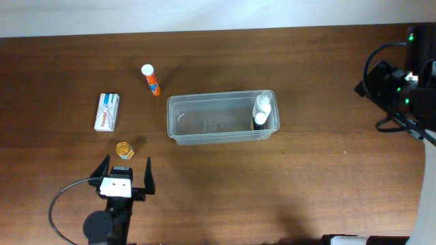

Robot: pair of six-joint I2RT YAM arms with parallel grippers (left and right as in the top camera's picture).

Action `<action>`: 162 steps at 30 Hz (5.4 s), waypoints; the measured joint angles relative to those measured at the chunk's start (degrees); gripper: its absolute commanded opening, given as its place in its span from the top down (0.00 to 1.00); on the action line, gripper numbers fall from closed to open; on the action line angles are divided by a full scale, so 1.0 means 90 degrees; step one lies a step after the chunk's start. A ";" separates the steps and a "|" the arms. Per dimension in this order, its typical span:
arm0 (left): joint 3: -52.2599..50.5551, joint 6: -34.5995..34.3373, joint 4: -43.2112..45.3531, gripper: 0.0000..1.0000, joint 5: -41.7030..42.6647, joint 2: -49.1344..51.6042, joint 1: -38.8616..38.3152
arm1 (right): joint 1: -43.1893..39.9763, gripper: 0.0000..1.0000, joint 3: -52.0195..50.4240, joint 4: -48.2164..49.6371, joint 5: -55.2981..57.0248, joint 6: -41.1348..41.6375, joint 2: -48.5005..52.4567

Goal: Pack container
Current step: 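Withdraw right gripper up and to the right, then move left gripper to the gold-lidded jar and grasp it, then lift the jar and carry it into the container's left end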

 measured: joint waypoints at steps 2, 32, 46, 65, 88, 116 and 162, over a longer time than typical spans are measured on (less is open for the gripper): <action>0.0002 -0.0143 0.0010 0.01 0.0185 0.0002 0.0000 | 0.0000 0.02 0.0000 0.0000 0.0000 0.0002 0.0000; 0.6271 -0.0692 -0.4617 0.01 0.0576 0.7679 0.0005 | 0.0000 0.02 0.0000 0.0000 0.0000 0.0000 0.0002; 0.6271 -0.0629 -0.4046 0.01 -0.0027 0.9003 0.0437 | 0.0000 0.02 0.0000 0.0000 0.0000 -0.0024 0.0002; 0.6273 -0.0629 -0.3976 0.06 -0.0580 1.0892 0.0466 | 0.0000 0.02 0.0000 0.0000 0.0000 -0.0068 0.0002; 0.6283 -0.0629 -0.3689 0.42 -0.0911 1.1111 0.0466 | 0.0000 0.02 0.0000 0.0000 0.0000 -0.0066 0.0002; 0.6460 -0.0624 -0.3657 0.72 -0.0991 1.1451 0.0464 | 0.0000 0.02 0.0000 0.0000 0.0000 -0.0066 0.0002; 1.1217 -0.0435 -0.6475 0.80 -0.0942 1.2038 -0.2968 | 0.0000 0.02 0.0000 0.0000 0.0000 -0.0090 0.0002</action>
